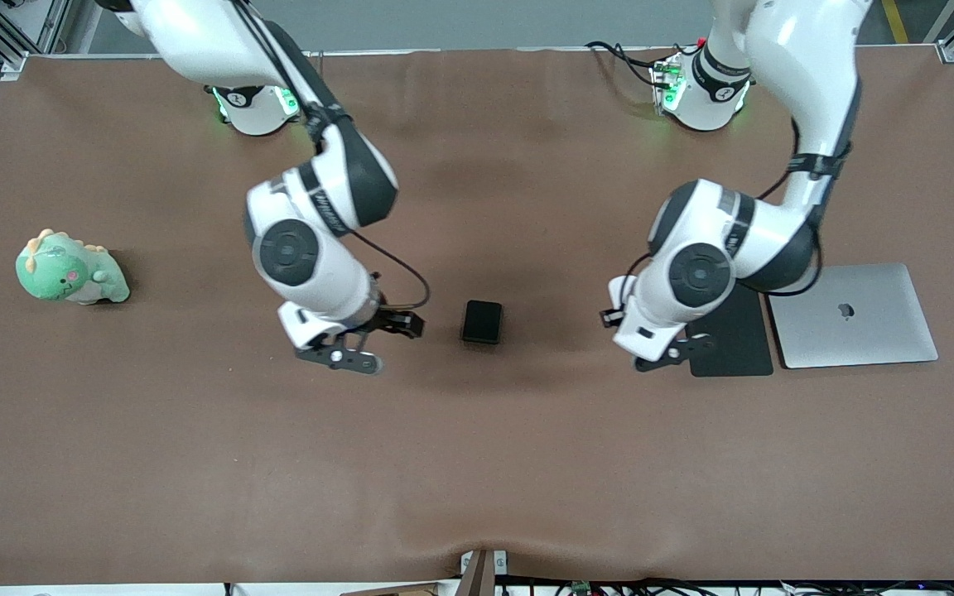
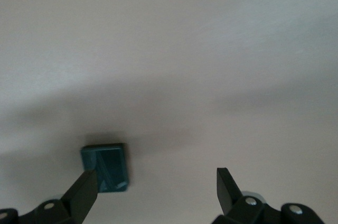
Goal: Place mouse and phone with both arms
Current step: 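Lower the mouse onto the pad while the right gripper grasps the phone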
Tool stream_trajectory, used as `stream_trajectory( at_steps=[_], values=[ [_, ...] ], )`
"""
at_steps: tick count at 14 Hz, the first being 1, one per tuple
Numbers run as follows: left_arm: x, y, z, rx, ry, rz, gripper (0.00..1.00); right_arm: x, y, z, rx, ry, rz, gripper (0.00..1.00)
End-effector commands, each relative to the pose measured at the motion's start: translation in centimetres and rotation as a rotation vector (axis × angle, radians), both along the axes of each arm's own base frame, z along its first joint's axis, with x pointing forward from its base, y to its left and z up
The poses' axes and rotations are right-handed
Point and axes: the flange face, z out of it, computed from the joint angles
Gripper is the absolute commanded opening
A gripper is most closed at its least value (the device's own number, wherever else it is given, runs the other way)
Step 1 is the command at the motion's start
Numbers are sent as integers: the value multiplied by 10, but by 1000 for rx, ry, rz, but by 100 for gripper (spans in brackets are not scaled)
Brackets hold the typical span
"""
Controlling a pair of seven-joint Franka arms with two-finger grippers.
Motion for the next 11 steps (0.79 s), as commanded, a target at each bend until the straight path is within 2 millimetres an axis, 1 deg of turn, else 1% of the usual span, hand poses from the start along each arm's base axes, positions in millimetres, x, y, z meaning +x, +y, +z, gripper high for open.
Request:
stream_trajectory(
  at_steps=[1,4,5,6,7,8,9,10,11],
  values=[
    [-2,57,-6,53,22,-5,61,7,33,-21,13,-21,-45,100],
    [11,115,-21,48,44,20,61,-4,63,-55,8,-31,-14,100],
    [15,132,-28,43,53,24,61,-10,77,-65,3,-29,5,100],
    [18,148,-35,37,51,41,61,-13,87,-73,-1,-31,12,100],
    [19,156,-41,34,48,53,61,-13,96,-80,0,-34,6,100],
    [17,158,-50,32,46,55,62,-15,104,-86,0,-36,10,100],
    [18,167,-57,30,29,62,62,-21,113,-94,-6,-33,26,100],
    [17,183,-65,40,20,68,62,-26,119,-101,-15,-32,39,100],
    [16,189,-71,48,10,64,62,-28,122,-105,-14,-37,44,100]
  ],
)
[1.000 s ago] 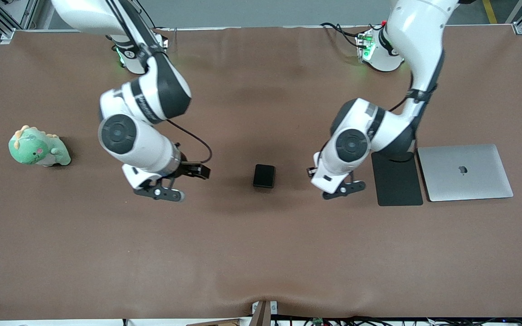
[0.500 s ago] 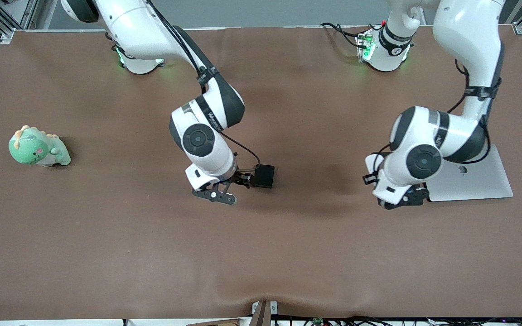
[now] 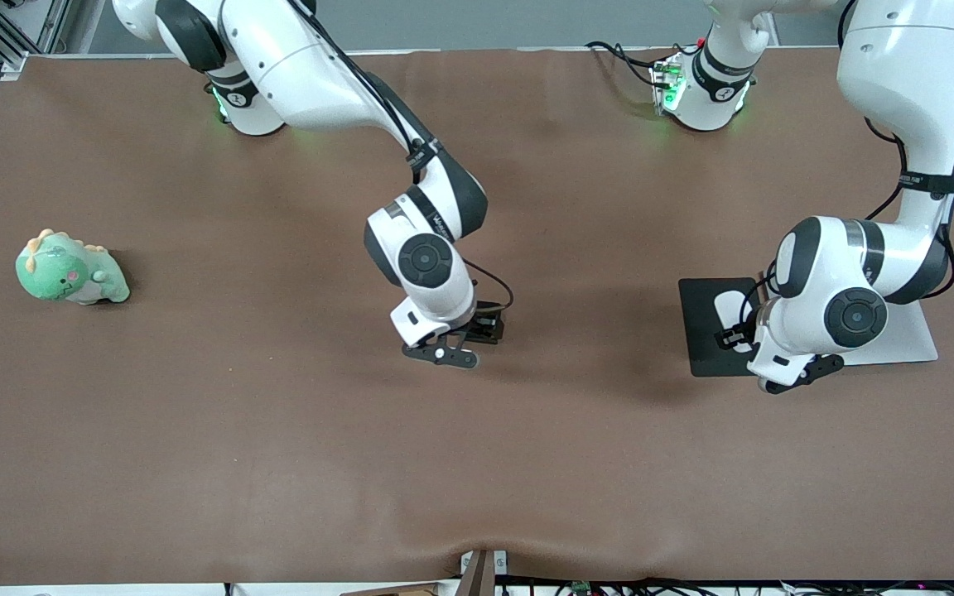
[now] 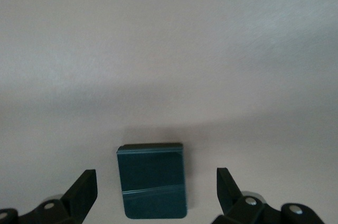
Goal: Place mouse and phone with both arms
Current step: 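Open the left gripper on the pad while the right gripper lifts the phone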
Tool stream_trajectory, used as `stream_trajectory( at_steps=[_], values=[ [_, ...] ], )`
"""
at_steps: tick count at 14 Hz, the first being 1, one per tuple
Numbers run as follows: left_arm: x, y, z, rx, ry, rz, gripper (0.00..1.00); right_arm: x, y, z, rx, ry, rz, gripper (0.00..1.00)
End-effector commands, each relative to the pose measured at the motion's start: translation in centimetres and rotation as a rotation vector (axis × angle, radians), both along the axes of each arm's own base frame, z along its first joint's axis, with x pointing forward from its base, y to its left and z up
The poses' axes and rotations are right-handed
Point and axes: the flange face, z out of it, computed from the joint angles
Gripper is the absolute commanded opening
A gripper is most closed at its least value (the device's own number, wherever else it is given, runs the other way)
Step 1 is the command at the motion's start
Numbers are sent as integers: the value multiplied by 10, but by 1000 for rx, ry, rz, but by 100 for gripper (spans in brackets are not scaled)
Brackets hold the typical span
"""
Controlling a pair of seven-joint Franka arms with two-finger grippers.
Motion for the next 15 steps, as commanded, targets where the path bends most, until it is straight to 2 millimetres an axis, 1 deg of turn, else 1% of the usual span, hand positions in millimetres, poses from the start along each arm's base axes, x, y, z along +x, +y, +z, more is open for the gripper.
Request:
stream_trajectory(
  at_steps=[1,3,5,6,8,15],
  values=[
    [-8,11,-18,15,-23,-18,62,0,15,-10,7,-21,-3,100],
    [-13,9,-28,6,-44,-25,62,-4,21,-19,9,-31,5,100],
    [-14,8,-36,0,-55,-33,63,-4,23,-30,9,-35,-24,100],
    [-14,5,-35,-3,-56,-45,64,-5,23,-34,6,-34,-24,100],
    [-13,6,-35,-9,-58,-72,65,-5,21,-44,-5,-27,-24,100],
    [-14,5,-47,-22,-57,-113,65,-3,23,-61,-12,-31,-23,100]
  ],
)
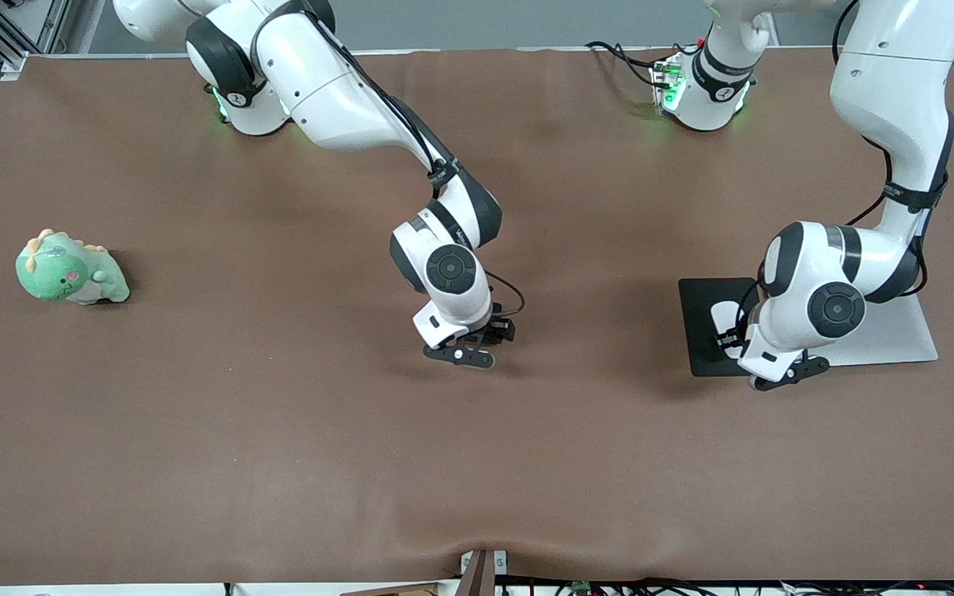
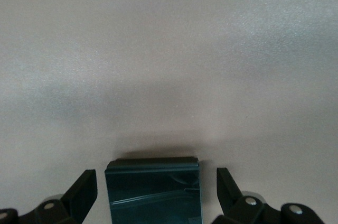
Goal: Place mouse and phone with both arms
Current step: 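Open the left gripper on the pad while the right gripper lifts the phone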
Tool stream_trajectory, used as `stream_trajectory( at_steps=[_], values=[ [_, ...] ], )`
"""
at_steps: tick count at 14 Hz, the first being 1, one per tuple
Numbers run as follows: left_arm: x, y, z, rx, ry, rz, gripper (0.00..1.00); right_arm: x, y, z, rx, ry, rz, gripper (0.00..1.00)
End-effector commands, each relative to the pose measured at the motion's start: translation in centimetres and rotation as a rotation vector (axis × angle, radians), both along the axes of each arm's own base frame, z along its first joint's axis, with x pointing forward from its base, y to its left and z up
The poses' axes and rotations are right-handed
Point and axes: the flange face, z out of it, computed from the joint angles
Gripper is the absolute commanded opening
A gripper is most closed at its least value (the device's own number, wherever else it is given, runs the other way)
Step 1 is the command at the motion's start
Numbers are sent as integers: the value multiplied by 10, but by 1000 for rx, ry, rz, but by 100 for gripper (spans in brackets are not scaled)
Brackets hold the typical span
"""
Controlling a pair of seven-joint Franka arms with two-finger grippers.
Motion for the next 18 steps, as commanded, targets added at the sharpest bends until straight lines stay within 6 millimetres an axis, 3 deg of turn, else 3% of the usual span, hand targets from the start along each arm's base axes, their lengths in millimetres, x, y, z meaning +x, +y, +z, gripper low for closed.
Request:
stream_trajectory(
  at_steps=[1,8,11,12,14,15,18],
  values=[
    [0,1,-6,3,-16,-41,66,4,9,-5,-2,-18,-16,100],
    [0,-1,-18,-5,-21,-42,71,-3,13,-15,-12,-10,-19,100],
    [1,-1,-10,-3,-27,-44,100,-5,14,-17,-16,-7,-13,100],
    [4,-2,2,-3,-44,-46,100,-5,14,-17,-16,-7,-15,100],
    [7,-8,30,6,-54,-47,100,-3,13,-17,-13,-5,-31,18],
    [9,-14,47,5,-57,-55,100,-3,13,-16,-12,-6,-38,1],
    [25,-13,125,21,-86,-42,100,5,7,3,1,-13,-49,0]
  ],
)
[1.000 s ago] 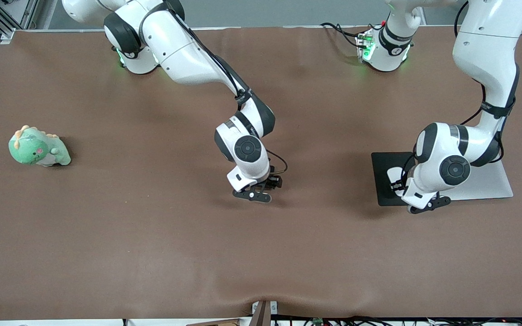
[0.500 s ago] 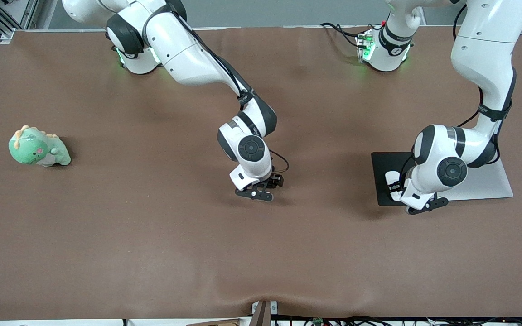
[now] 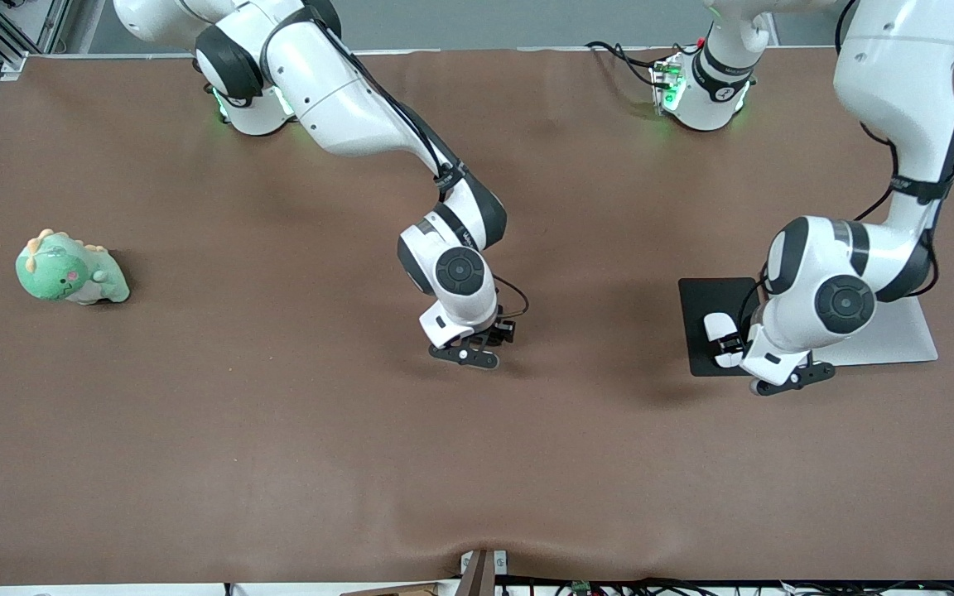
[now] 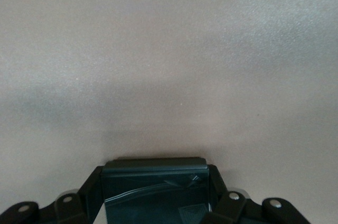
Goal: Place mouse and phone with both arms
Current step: 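Open the left gripper on the pad while the right gripper lifts the phone, then retract the left arm while the right gripper carries the phone toward the plush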
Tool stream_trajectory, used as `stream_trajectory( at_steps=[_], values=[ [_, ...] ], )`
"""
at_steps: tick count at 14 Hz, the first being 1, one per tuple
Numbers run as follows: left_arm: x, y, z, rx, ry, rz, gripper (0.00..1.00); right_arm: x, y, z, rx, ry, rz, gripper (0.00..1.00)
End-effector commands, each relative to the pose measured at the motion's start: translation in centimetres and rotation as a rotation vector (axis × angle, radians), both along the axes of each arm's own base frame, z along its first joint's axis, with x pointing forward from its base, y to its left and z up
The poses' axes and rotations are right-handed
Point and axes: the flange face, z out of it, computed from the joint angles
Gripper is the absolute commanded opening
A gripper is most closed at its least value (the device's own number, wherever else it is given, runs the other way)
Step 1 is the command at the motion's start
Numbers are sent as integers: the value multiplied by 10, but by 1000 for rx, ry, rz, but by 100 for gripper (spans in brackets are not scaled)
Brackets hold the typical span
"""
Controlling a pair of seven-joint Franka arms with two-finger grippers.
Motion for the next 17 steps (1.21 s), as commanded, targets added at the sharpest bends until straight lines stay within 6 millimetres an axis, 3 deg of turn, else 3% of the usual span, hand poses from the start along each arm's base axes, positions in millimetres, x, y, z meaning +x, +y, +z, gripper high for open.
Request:
stream_trajectory(
  at_steps=[1,4,7,9,12,14,17],
  values=[
    [12,5,92,34,-37,0,100,14,-4,29,31,-19,-39,0],
    [14,4,186,34,-45,-4,100,44,-35,71,74,-46,-94,0],
    [-17,-7,265,12,-77,-55,100,65,-72,117,68,-23,-80,0],
    [-39,-6,302,-12,-89,-49,100,78,-110,140,78,2,-57,0],
    [-62,4,338,-19,-102,-62,100,86,-168,171,87,0,-70,0],
    [-70,9,349,-25,-114,-45,100,94,-233,189,87,4,-118,0],
    [-90,3,369,-21,-118,-61,100,90,-314,194,82,29,-81,0]
  ],
)
